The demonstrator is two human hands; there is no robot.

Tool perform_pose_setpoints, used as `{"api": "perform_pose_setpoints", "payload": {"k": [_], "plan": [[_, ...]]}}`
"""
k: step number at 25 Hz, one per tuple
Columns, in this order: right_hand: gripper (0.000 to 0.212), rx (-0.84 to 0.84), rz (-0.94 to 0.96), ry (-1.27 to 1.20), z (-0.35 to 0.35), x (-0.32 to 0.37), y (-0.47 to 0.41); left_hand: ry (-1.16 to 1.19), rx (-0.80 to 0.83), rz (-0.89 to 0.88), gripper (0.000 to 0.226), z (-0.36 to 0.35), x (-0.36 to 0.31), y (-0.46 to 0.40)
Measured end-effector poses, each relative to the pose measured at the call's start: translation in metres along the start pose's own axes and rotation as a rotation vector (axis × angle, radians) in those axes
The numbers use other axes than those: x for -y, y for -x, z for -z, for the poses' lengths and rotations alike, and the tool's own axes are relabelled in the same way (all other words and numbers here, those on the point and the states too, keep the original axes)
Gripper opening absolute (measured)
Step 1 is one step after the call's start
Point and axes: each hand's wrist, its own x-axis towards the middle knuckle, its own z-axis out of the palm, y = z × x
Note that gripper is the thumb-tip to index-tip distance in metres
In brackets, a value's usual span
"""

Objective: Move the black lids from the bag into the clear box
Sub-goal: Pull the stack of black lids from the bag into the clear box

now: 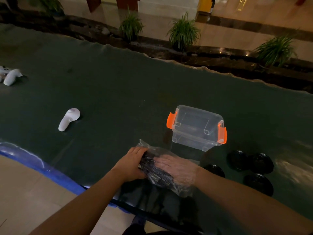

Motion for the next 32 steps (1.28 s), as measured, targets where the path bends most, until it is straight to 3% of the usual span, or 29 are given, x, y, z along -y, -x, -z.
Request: {"api": "perform_pose_setpoints", "payload": {"k": [5, 9, 12, 16, 23, 27, 32], "plan": [[0.068, -0.038, -0.012, -0.019, 0.003, -0.004, -0.001, 0.024, -0.013, 0.022, 0.103, 0.003, -0.005, 0.0], [0.072, -0.068, -0.024, 0.126, 0.007, -0.009, -0.002, 0.017, 0.006, 0.019, 0.107, 0.007, -0.006, -0.002], [0.063, -0.004, -0.052, 0.009, 0.007, -0.011, -0.005, -0.004, 0.022, 0.017, 0.111, 0.009, -0.008, -0.004], [0.089, 0.098, -0.012, 0.094, 0.011, -0.016, 0.012, -0.044, 0.032, 0.01, 0.107, 0.009, -0.007, -0.007], [0.086, 0.185, 0.061, 0.159, 0.057, 0.0, 0.086, -0.176, 0.065, -0.039, 0.105, 0.014, -0.005, -0.011], [0.084, 0.096, 0.083, 0.2, 0.105, 0.0, 0.123, -0.365, 0.079, -0.046, 0.109, 0.016, -0.013, -0.013], [0.085, -0.064, 0.055, 0.33, 0.184, -0.028, 0.139, -0.45, 0.082, 0.051, 0.133, 0.017, -0.032, -0.007]]}}
